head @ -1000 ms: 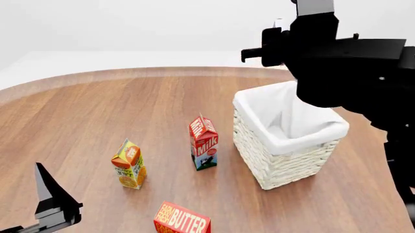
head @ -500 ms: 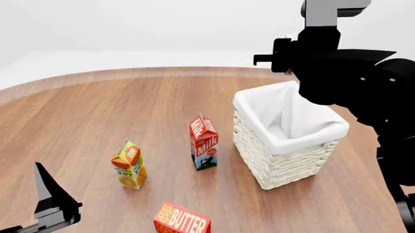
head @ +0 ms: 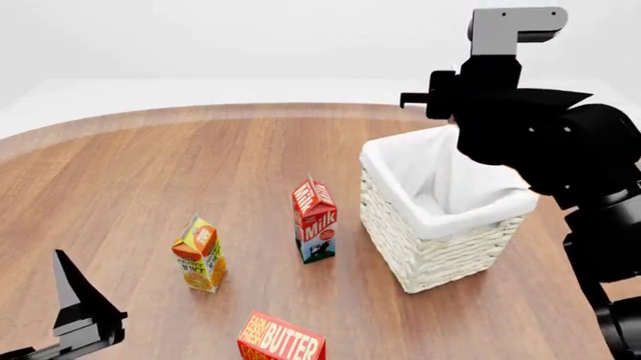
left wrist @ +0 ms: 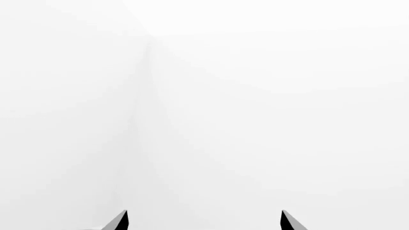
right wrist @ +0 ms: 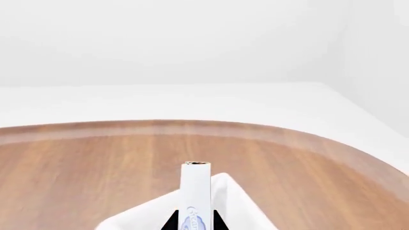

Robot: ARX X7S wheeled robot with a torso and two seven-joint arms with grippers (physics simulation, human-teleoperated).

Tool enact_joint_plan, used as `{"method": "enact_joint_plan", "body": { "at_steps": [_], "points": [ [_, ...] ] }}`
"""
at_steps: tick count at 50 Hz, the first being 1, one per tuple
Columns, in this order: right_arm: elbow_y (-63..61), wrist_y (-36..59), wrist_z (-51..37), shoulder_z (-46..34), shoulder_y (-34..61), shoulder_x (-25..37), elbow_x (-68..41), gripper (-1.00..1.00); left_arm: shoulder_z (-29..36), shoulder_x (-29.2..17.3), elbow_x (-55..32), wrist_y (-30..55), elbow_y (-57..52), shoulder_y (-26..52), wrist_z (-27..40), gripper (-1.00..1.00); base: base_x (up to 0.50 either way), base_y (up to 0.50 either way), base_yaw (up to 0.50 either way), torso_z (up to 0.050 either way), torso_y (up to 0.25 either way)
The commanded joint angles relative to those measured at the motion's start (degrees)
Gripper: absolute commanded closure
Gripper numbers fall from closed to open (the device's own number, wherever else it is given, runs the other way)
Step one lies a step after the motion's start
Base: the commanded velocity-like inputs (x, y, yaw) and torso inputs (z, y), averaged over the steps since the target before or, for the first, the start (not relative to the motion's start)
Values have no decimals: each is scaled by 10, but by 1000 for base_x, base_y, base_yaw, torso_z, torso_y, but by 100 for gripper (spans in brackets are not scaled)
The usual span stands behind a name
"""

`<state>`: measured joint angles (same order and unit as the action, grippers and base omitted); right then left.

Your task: Pick up the cream cheese box and the butter, and put them in the basket.

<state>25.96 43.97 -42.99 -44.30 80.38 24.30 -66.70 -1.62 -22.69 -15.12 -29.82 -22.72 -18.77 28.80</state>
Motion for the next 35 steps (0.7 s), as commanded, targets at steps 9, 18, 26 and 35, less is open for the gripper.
{"method": "enact_joint_plan", "body": {
  "at_steps": [9, 18, 26, 35],
  "points": [
    [75, -46, 29, -6, -8, -15, 49, 100, 3, -1, 0, 0, 4, 4, 0, -100, 0, 0, 0, 1, 0],
    [112, -61, 40, -9, -12, -21, 60, 100, 3, -1, 0, 0, 6, 5, 1, -100, 0, 0, 0, 0, 1],
    [137, -71, 48, -12, -14, -27, 67, 100, 2, -4, -3, 3, 3, 6, 2, -100, 0, 0, 0, 0, 0],
    [153, -77, 48, -18, -14, -28, 79, 100, 2, -6, -4, 6, 3, 8, 3, -100, 0, 0, 0, 0, 1]
  ]
}}
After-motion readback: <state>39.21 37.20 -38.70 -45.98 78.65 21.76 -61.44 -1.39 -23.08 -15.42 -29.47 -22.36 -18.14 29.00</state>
